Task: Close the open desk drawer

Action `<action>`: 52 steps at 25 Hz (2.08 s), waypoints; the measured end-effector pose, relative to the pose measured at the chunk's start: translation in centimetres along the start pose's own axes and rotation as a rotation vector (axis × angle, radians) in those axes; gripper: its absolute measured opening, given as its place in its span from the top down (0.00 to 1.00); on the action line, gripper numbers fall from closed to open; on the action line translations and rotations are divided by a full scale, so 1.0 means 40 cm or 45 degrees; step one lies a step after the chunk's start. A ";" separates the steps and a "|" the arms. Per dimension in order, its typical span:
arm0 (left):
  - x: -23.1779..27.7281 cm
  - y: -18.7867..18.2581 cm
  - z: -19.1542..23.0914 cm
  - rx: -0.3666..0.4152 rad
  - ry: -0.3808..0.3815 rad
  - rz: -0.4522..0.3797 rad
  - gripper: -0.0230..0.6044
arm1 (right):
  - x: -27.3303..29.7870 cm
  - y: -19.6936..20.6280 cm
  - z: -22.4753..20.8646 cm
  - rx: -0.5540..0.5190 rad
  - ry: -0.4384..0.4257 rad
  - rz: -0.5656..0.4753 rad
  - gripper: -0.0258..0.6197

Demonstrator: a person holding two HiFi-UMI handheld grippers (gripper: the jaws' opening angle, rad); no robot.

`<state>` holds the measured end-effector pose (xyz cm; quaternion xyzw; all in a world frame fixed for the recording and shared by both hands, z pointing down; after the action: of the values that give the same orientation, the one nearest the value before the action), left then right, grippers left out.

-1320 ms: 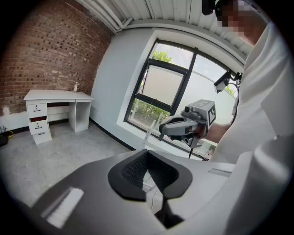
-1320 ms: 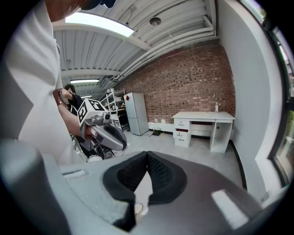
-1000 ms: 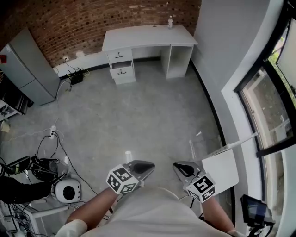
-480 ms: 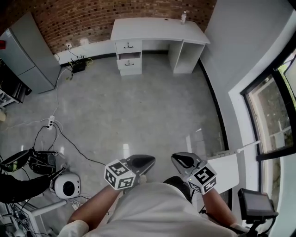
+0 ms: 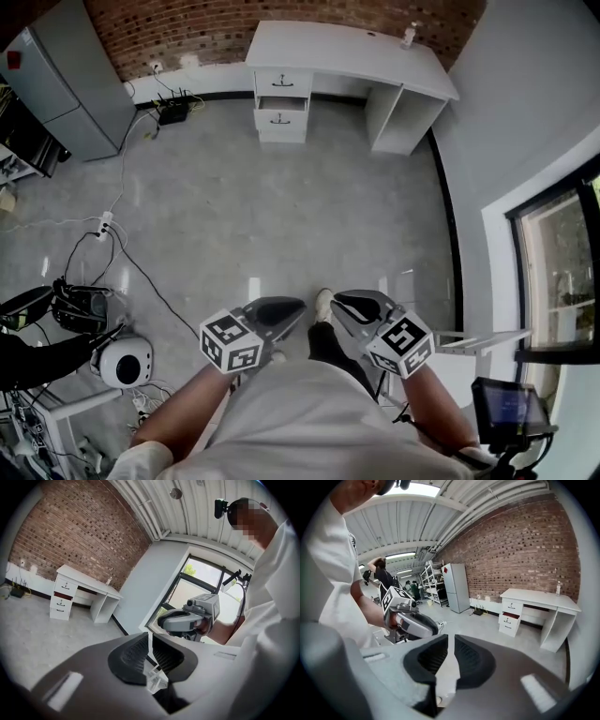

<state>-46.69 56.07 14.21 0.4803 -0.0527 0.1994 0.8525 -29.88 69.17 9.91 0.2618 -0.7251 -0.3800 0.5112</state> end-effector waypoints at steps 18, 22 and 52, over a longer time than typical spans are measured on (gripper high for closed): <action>0.471 -0.426 0.366 -0.124 -0.165 -0.135 0.91 | 0.085 -0.239 -0.756 -0.110 -0.169 0.026 0.91; 0.493 -0.463 0.456 -0.143 -0.177 -0.152 0.91 | 0.163 -0.285 -0.828 -0.122 -0.197 0.052 0.91; 0.670 -0.697 1.491 -0.593 -0.348 -0.350 0.91 | 1.076 -0.742 -1.537 -0.398 -0.556 0.471 0.93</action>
<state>-5.20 0.93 31.30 0.2971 -0.1458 -0.0019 0.9437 13.00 1.63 20.54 -0.0437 -0.7858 -0.4345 0.4380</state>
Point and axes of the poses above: the fingertips, and each gripper's own axes: x forward along the fingers, z to its left, y out of its underside, the point moved 10 cm from there along -x, backward along the fingers, and after that the axes turned 2 degrees about z, right-handed, at the moved point
